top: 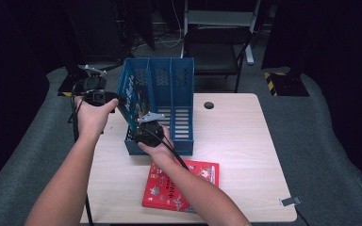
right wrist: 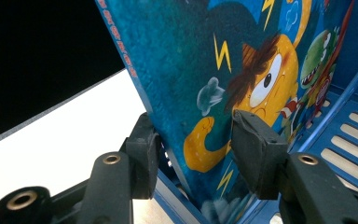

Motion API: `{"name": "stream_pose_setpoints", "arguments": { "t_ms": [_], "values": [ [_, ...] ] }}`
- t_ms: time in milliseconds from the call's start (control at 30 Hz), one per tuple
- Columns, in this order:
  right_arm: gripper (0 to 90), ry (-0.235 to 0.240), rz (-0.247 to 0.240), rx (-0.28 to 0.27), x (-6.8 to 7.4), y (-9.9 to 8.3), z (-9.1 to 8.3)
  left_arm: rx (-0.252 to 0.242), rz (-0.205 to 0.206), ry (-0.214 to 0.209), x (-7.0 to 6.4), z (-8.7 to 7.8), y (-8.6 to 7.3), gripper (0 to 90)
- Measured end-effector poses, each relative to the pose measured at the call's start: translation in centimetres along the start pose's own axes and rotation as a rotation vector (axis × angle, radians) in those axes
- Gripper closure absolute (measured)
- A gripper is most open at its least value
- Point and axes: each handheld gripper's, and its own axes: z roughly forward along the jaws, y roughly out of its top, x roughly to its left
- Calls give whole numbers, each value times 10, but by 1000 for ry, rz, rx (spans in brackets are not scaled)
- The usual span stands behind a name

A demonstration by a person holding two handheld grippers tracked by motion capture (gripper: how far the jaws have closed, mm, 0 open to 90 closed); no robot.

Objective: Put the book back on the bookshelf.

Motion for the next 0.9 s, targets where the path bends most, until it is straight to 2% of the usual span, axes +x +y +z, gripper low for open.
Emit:
{"name": "stream_pose_setpoints", "arguments": {
  "t_ms": [100, 167, 200, 233, 333, 367, 400, 467, 633, 700, 900],
  "values": [
    [519, 3, -4, -1, -1, 0, 0, -1, 5, 4, 0, -1, 0, 725],
    [518, 1, 1, -4, 0, 0, 1, -9, -11, 11, -1, 0, -1, 735],
    [518, 1, 1, -4, 0, 0, 1, -2, 3, 16, 0, -1, 0, 735],
    [519, -3, 2, -8, 0, -1, 1, 0, -1, 20, 0, -1, 0, 740],
    [519, 2, -6, -6, 1, -1, 2, 11, -9, 47, 0, -1, 2, 760],
    [518, -1, -24, -11, 0, -1, 3, 12, -13, 53, -1, -2, 3, 768],
    [518, 2, -22, -3, 1, 0, 3, 14, -10, 69, -1, -2, 4, 779],
    [518, 3, -23, 1, 1, 1, 3, 16, -9, 78, -1, -2, 4, 783],
    [523, 3, -38, 10, 0, 3, 4, 20, -24, 84, -2, -2, 5, 789],
    [534, 9, -30, 12, 0, 4, 5, 22, -26, 84, -3, -2, 6, 788],
    [558, 37, -39, 24, 1, 9, 6, 32, -12, 106, -8, -5, 10, 779]
  ]
}}
